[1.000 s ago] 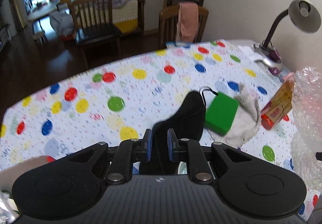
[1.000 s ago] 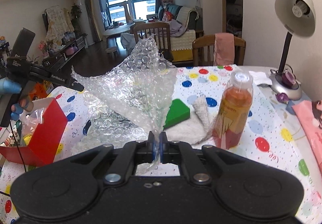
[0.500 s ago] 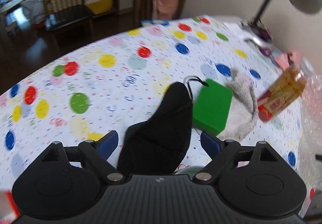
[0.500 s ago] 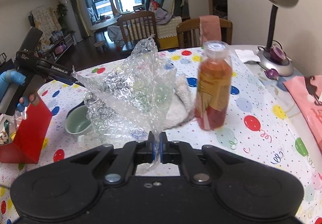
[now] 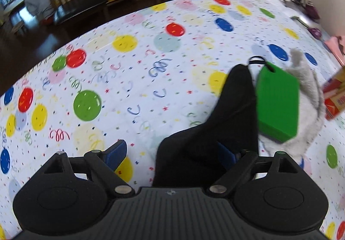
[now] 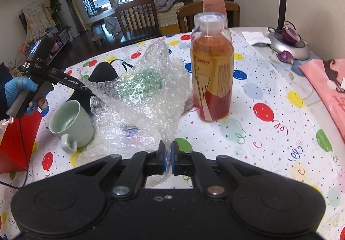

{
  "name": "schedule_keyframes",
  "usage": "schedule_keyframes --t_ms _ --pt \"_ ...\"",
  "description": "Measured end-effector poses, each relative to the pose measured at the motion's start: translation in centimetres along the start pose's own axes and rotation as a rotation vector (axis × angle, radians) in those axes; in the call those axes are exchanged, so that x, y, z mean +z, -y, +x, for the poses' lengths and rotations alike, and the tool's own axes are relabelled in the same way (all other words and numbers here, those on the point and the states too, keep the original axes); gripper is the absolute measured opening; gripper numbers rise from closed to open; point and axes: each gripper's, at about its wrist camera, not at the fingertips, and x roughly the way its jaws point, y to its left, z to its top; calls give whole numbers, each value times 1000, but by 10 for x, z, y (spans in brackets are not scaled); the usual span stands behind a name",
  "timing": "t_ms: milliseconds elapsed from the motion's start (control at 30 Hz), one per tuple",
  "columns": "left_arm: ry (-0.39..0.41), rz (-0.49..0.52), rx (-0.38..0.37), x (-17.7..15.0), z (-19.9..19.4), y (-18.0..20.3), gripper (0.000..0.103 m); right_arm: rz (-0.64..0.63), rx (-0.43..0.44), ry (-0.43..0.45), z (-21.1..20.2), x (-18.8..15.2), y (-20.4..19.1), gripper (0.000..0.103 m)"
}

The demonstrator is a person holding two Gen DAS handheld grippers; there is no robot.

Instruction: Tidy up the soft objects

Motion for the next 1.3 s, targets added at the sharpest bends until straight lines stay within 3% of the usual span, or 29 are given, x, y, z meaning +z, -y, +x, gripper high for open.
schedule_keyframes --t_ms 67,167,200,367,500,900,1300 --pt "2 -30 5 -2 4 -4 86 -3 -1 -5 3 0 -1 4" --pt "-6 -75 -8 -5 8 -10 55 -1 2 -12 7 0 -1 4" --pt "-12 -89 -19 -5 9 -11 50 -1 2 -14 8 0 -1 4" --pt "6 -101 -24 -6 6 -9 29 -2 4 -19 11 1 -2 4" --pt "20 -90 20 -6 1 -4 14 -7 4 -18 11 1 -3 4" --pt "96 -104 101 -11 -42 1 9 -19 -1 8 -1 1 -11 4" --pt "196 -163 73 -23 -133 -12 9 -49 44 57 -27 13 -41 4"
